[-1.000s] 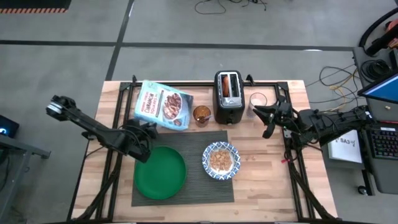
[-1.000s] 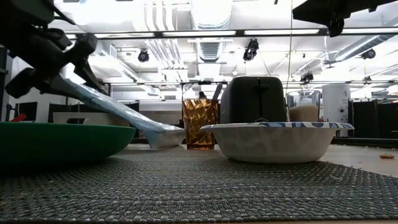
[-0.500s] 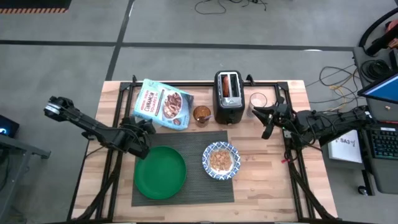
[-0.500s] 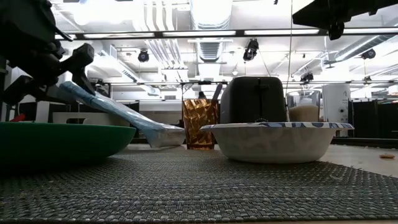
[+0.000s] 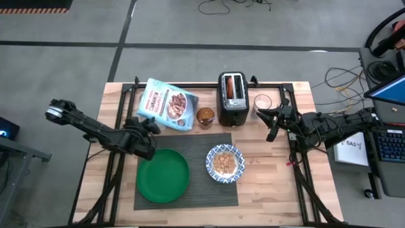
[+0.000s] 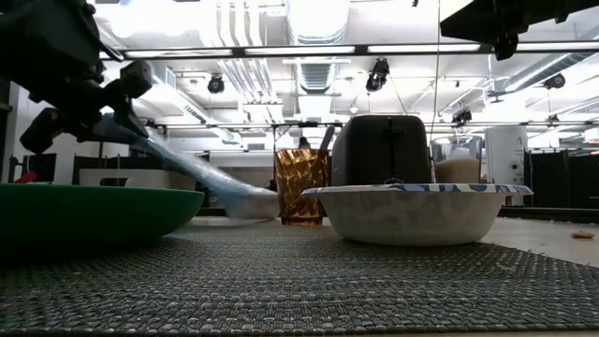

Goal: Arrange a breakfast setting

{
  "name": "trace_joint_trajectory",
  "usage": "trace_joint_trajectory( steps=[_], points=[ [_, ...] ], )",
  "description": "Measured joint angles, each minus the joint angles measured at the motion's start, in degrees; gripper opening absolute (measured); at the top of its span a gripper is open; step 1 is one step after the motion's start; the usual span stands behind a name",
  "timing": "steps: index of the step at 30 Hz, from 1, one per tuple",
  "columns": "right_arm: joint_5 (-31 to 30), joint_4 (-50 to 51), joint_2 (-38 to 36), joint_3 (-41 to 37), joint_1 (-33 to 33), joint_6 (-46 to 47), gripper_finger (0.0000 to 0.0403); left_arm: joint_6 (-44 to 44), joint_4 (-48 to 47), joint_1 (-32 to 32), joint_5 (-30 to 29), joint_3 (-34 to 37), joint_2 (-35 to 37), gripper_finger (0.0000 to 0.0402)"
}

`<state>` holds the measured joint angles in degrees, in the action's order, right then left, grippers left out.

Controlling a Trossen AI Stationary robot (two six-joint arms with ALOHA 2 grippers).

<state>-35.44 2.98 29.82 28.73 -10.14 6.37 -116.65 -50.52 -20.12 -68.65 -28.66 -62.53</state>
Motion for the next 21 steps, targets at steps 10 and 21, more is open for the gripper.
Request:
trace_joint_trajectory(
  steps=[10,21],
  points=[
    [0.0,0.0,0.0,0.0,0.0,0.0,0.0068,17.0,0.6,0.0,-5.3,-7.3,-4.1,0.0005],
    [0.0,0.0,0.0,0.0,0.0,0.2,0.0068,54.1,0.8,0.4,-8.4,-26.0,-15.9,0.0001]
  ],
)
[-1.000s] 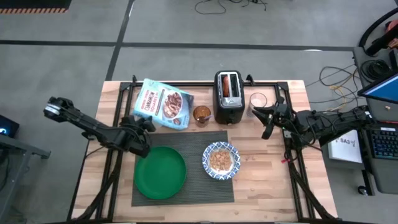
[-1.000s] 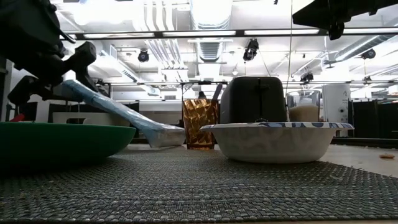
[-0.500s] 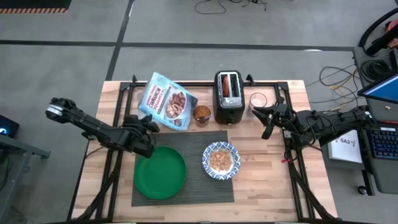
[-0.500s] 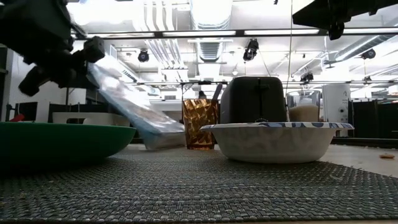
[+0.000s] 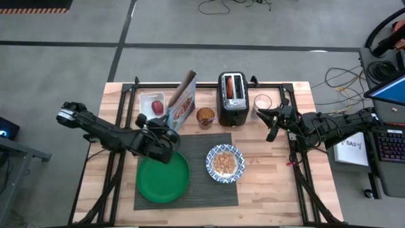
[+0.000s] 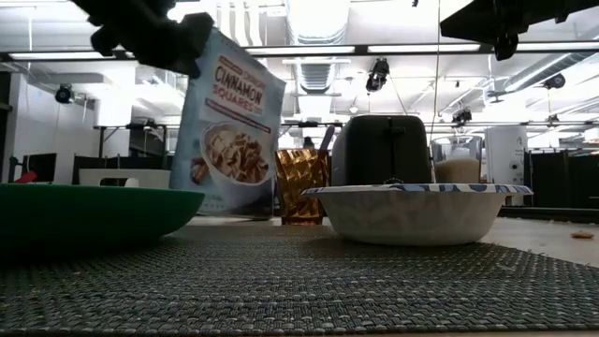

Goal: Arrange a breakfast setting

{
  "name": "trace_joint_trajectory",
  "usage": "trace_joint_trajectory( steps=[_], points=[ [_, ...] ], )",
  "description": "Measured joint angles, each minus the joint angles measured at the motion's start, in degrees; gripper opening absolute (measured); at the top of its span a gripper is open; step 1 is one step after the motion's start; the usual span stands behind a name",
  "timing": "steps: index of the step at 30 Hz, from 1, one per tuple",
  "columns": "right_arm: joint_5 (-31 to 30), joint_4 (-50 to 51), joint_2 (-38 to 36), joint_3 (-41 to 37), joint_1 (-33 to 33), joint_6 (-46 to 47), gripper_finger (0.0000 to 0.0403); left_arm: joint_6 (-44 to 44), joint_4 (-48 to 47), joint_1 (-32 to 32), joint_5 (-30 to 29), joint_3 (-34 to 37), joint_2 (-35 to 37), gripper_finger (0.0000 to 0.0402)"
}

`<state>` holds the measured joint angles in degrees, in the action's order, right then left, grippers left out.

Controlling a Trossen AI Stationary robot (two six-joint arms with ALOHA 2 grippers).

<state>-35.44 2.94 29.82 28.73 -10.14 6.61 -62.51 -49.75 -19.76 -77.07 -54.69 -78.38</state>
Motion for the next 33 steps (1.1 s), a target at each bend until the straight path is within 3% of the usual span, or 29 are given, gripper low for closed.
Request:
trace_joint_trajectory(
  steps=[10,17,24,33],
  points=[
    [1.2,0.2,0.0,0.0,0.0,0.5,0.0068,-8.4,-0.9,0.1,1.8,-0.4,-7.1,0.002],
    [1.2,0.2,0.0,0.0,0.0,0.5,0.0068,-8.6,-2.6,0.1,9.1,-0.3,-7.0,0.0089],
    [1.2,0.2,0.0,0.0,0.0,1.0,0.0068,-9.2,-5.1,0.1,9.3,-0.3,-6.5,0.0166],
    [1.1,0.2,0.0,0.0,0.0,1.8,0.0068,-10.4,-9.8,0.1,15.4,-0.3,-3.1,0.0198]
  ],
)
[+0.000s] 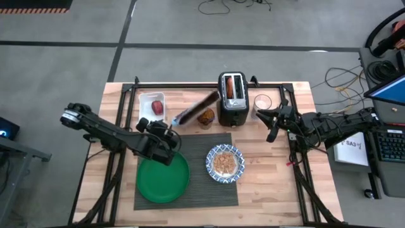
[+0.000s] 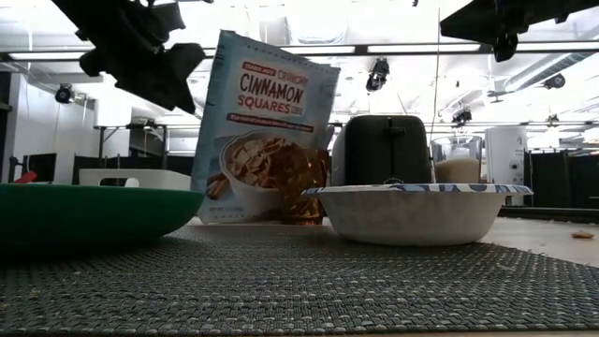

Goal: Arrange a breakfast setting

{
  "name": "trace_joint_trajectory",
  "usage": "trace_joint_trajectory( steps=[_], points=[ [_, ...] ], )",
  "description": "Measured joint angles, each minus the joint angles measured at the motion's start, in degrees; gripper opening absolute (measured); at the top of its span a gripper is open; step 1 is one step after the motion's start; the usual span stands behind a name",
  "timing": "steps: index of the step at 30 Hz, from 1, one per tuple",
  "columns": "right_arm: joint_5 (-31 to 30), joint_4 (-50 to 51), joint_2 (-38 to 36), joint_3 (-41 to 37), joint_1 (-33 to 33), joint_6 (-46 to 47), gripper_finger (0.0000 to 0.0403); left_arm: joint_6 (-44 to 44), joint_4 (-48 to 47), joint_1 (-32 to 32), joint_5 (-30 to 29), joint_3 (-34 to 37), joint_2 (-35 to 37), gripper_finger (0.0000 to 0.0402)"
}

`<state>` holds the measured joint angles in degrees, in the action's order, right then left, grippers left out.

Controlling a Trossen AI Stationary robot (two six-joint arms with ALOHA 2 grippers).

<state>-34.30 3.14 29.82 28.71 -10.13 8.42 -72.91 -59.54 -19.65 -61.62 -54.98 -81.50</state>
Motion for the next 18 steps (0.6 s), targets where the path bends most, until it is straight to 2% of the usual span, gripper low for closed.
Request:
trace_joint_trajectory(
  steps=[7,13,18],
  points=[
    [-0.2,-0.5,0.0,0.0,0.0,0.2,0.0068,0.3,-4.5,0.0,0.7,0.0,5.2,0.0198],
    [-0.2,-0.5,0.0,0.0,0.0,1.2,0.0068,5.3,-4.5,-0.2,-1.4,0.0,9.3,0.0198],
    [-1.6,1.5,0.4,1.5,0.0,5.5,0.0068,10.0,-4.5,-0.2,-2.5,0.0,12.1,0.0198]
  ],
)
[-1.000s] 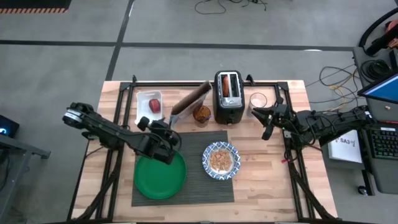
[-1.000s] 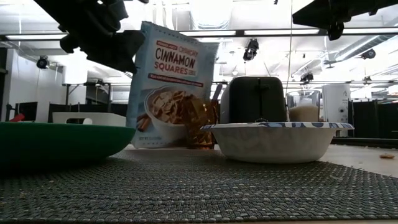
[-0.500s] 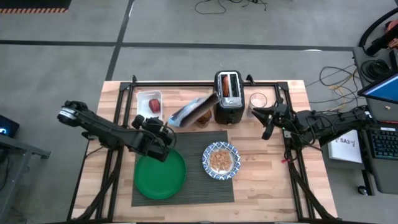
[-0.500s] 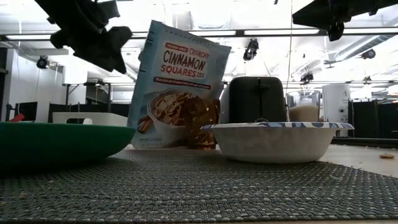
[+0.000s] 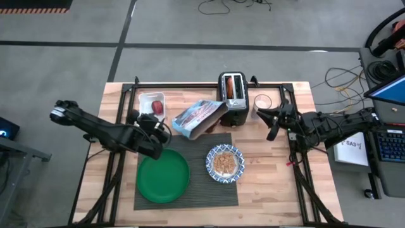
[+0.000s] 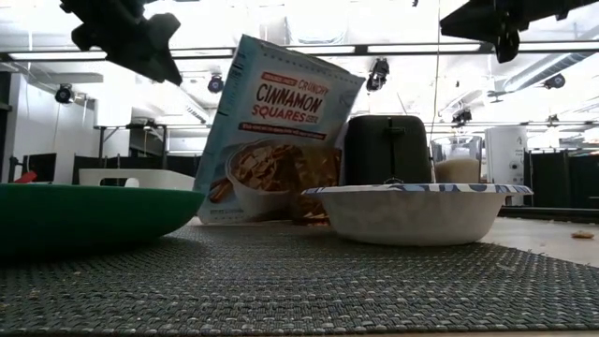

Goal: Arrange a breakfast setting

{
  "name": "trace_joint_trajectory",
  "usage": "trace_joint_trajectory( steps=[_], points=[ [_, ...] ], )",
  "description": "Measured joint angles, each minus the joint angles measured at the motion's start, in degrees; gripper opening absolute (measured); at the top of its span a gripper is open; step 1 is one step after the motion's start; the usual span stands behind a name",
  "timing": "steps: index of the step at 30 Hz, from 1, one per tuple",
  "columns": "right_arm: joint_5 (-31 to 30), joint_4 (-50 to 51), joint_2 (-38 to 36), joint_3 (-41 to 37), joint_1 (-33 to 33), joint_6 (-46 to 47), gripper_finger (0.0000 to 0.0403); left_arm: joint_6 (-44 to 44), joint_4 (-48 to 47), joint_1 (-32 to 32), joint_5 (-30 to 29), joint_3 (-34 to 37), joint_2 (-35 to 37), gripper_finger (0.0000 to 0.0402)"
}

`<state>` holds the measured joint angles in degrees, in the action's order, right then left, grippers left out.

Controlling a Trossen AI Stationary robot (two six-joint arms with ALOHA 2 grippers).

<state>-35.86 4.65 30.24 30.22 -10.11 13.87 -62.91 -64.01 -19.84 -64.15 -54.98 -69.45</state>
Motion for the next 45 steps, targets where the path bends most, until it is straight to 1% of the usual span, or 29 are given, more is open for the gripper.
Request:
trace_joint_trajectory(
  steps=[3,5,7,10,11,13,14,19,21,22,23,27,31,33,36,41,45],
  points=[
    [-0.2,2.7,1.6,3.2,0.0,1.2,0.0068,0.7,1.0,-0.3,-2.0,0.0,1.2,0.0195],
    [-0.2,4.2,3.4,5.6,0.0,1.2,0.0068,2.5,4.3,-1.0,-2.8,0.0,1.4,0.0191],
    [-0.2,6.2,5.6,8.1,0.0,1.2,0.0068,9.4,12.4,-2.8,-2.2,0.9,0.9,0.0187],
    [-0.2,9.1,9.4,11.2,0.0,1.0,0.0068,26.1,30.5,-7.3,-0.1,3.7,-1.1,0.0181],
    [-0.2,9.9,10.6,12.0,0.0,0.5,0.0068,30.3,36.0,-8.7,0.2,4.6,-2.0,0.0182],
    [-0.2,10.6,12.9,13.4,0.0,-0.5,0.0068,35.2,43.7,-10.6,0.3,6.0,-3.3,0.0185],
    [-0.3,10.5,13.8,14.0,0.0,-1.0,0.0068,35.6,45.2,-11.3,0.2,6.3,-3.9,0.0189],
    [-0.2,11.1,17.7,16.5,0.0,-1.7,0.0068,32.2,45.3,-12.1,0.1,6.4,-6.1,0.0214],
    [-3.3,10.2,18.9,18.6,0.1,0.5,0.0068,32.9,44.5,-12.1,-0.9,6.4,-6.6,0.0224],
    [-5.1,11.9,20.0,19.8,0.3,2.0,0.0067,33.5,44.4,-12.0,-1.6,6.4,-6.6,0.0227],
    [-6.1,14.7,21.1,21.6,0.9,3.3,0.0066,34.6,44.2,-11.9,-2.6,6.4,-6.4,0.0229],
    [-5.8,30.5,27.2,32.2,5.6,9.6,0.005,38.6,42.6,-11.9,-6.2,6.4,-4.4,0.023],
    [-5.7,41.6,33.8,43.1,13.2,11.4,0.0031,40.4,38.7,-12.0,-11.7,6.3,-1.8,0.0223],
    [-2.9,45.5,37.2,48.2,17.6,11.5,0.0029,40.1,35.2,-12.0,-14.7,6.3,-0.6,0.022],
    [4.0,50.0,42.5,54.8,23.7,11.2,0.0041,39.2,29.9,-11.9,-18.8,6.4,1.0,0.0216],
    [10.8,54.9,50.7,63.9,31.2,11.0,0.0091,35.1,20.5,-11.9,-25.4,6.4,2.6,0.0215],
    [17.2,56.9,56.1,68.2,35.5,11.2,0.0134,29.3,15.5,-11.9,-25.9,6.6,3.3,0.0215]
  ],
)
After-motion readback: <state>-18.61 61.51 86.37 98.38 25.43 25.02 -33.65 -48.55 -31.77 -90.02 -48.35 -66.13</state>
